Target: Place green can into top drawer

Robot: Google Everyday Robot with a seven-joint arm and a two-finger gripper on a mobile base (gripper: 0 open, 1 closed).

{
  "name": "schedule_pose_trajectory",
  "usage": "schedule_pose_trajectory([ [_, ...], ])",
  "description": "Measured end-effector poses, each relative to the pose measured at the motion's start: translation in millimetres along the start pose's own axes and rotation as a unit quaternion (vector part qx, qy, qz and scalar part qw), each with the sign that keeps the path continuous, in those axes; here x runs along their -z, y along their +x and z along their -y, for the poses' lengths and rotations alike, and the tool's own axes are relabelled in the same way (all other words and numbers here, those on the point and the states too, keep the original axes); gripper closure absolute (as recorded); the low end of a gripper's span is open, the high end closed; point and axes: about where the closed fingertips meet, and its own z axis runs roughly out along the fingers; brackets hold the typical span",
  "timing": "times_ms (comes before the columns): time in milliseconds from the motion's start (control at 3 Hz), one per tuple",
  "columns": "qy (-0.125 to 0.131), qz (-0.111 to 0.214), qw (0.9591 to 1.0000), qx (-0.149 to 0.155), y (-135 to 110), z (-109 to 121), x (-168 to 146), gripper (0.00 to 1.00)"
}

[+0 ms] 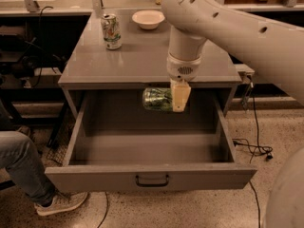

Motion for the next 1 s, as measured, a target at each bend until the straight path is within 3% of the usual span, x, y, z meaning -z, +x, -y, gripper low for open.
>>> schedule_pose_trajectory([
  [333,-0.001,0.001,1.0000,-0.003,-0.5,0.4,-4.7,1.00],
  [1000,-0.034,0.039,0.9973,-0.052,-24.2,10.6,-115.5,0.99],
])
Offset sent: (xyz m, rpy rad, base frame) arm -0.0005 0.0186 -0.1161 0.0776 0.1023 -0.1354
